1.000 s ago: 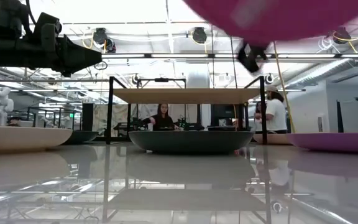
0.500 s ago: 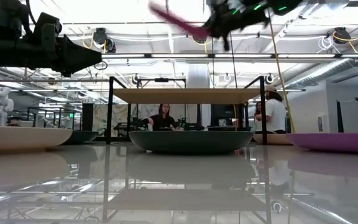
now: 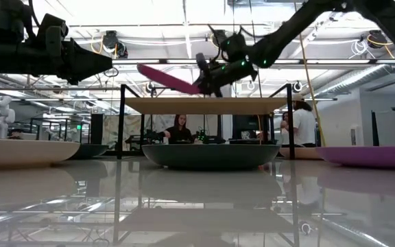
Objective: Place and stack plates onto a shelf
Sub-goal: Put the pink plate on the shelf
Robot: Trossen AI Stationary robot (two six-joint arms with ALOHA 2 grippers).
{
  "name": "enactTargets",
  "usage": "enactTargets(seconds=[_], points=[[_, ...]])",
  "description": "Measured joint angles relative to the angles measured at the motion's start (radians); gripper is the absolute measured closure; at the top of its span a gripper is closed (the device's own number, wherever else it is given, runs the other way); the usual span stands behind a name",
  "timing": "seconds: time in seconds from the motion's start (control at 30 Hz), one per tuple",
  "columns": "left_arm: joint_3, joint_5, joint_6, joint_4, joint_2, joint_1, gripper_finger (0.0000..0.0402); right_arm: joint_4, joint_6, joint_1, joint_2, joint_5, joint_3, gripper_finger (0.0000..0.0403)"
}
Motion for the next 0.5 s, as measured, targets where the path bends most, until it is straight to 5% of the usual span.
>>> enactTargets(seconds=[0.33,0.5], points=[[0.000,0.000,0.000,0.000,0.000,0.000,0.0248,-0.023,-0.047,0.001,0.041,0.028,0.000,0.0393],[0.000,0.000,0.000,0.000,0.000,0.000,0.0248,-0.027,-0.076,0.012,0.037,0.030,0.000,0.0342]])
